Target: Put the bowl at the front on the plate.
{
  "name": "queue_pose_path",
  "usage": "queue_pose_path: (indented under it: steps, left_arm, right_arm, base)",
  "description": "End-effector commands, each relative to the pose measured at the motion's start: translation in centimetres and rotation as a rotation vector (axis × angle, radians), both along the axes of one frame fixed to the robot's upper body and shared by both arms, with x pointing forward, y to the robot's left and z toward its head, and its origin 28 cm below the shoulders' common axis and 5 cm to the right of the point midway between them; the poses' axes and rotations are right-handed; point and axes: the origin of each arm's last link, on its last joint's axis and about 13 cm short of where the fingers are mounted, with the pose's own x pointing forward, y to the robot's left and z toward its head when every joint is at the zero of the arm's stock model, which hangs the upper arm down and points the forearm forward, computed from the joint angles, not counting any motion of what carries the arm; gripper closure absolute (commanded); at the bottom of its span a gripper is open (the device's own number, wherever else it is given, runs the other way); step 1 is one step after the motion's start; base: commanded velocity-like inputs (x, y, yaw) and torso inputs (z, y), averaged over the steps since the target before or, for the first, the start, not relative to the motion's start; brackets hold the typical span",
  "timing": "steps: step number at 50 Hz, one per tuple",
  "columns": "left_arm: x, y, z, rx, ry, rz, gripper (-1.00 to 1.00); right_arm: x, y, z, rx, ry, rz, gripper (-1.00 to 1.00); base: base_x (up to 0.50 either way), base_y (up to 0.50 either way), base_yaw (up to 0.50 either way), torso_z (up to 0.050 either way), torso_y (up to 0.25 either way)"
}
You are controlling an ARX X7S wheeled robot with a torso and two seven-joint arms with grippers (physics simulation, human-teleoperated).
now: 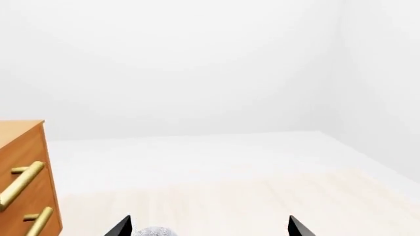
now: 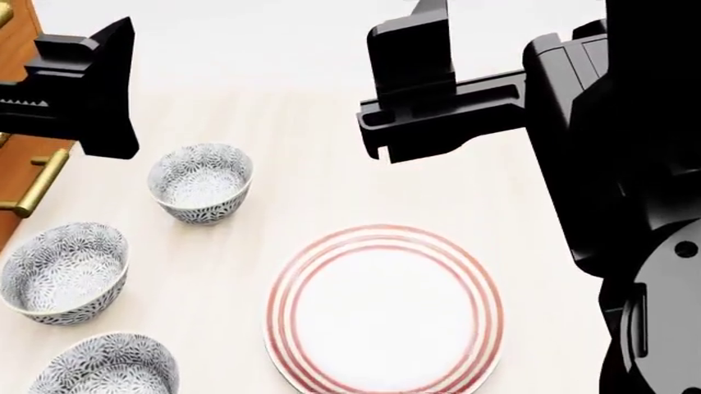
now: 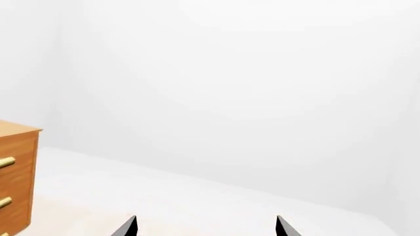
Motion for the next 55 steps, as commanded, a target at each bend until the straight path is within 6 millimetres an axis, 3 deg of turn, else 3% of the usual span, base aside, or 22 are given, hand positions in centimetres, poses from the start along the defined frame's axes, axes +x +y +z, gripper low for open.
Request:
queue_pose_path:
  steps: [1,36,55]
  left_arm:
    - [0.0,0.1,-0.1,-0.001,0.004,0.003,-1.0]
    - [0.0,0.3,-0.9,-0.006,0.046,0.002,-1.0]
    - [0.0,0.1,-3.3,0.031,0.287,-0.007,-1.0]
  right_arm:
    - [-0.1,0.0,0.0,0.001,-0.003,0.0,-1.0]
    - [0.1,0.1,-0.2,-0.012,-0.008,0.02,-1.0]
    - [0.0,-0.1,-0.6,-0.012,-0.001,0.01,-1.0]
  base:
    - [0.27,0.0,0.0,0.0,0.015]
    - [0.07,0.0,0.0,0.0,0.0]
    - [0.0,0.0,0.0,0.0,0.0]
